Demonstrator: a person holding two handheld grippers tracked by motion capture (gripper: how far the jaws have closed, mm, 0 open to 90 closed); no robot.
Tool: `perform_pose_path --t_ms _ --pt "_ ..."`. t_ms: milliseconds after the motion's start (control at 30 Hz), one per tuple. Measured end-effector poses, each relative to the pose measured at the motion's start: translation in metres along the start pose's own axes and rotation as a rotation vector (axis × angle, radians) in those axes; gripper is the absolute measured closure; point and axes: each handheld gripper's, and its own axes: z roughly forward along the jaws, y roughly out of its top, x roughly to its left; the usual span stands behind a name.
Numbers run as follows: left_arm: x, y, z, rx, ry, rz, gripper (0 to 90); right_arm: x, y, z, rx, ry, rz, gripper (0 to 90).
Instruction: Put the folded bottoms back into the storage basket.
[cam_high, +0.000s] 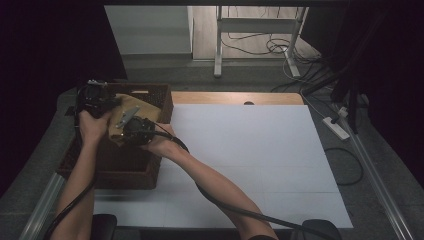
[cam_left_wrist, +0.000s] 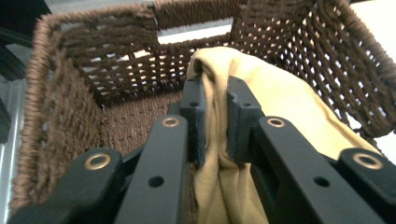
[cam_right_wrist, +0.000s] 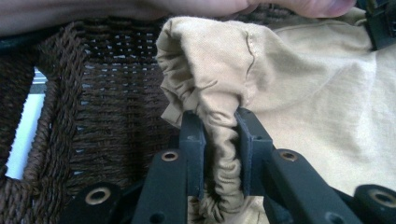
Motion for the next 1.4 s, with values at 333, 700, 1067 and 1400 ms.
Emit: perform_pose_path --t_ms 333,700,1067,1400 --pt "0.004 -0.001 0.01 0.002 0.056 -0.04 41.8 0.003 -0.007 0.005 -0.001 0.034 0.02 46.3" --pt "0.011 -0.008 0.006 -0.011 -0.043 -0.107 24.8 -0.011 -0.013 -0.015 -0.033 0.043 0.136 27.1" --pt "0.003 -0.011 -0.002 -0.03 -0.17 -0.117 15.8 -0.012 -0.025 -0.027 -0.03 0.053 0.186 14.1" --pt "-0.012 -0.014 -0.007 0.027 -0.209 -0.045 9.6 -0.013 -0.032 -0.038 -0.009 0.075 0.215 9.7"
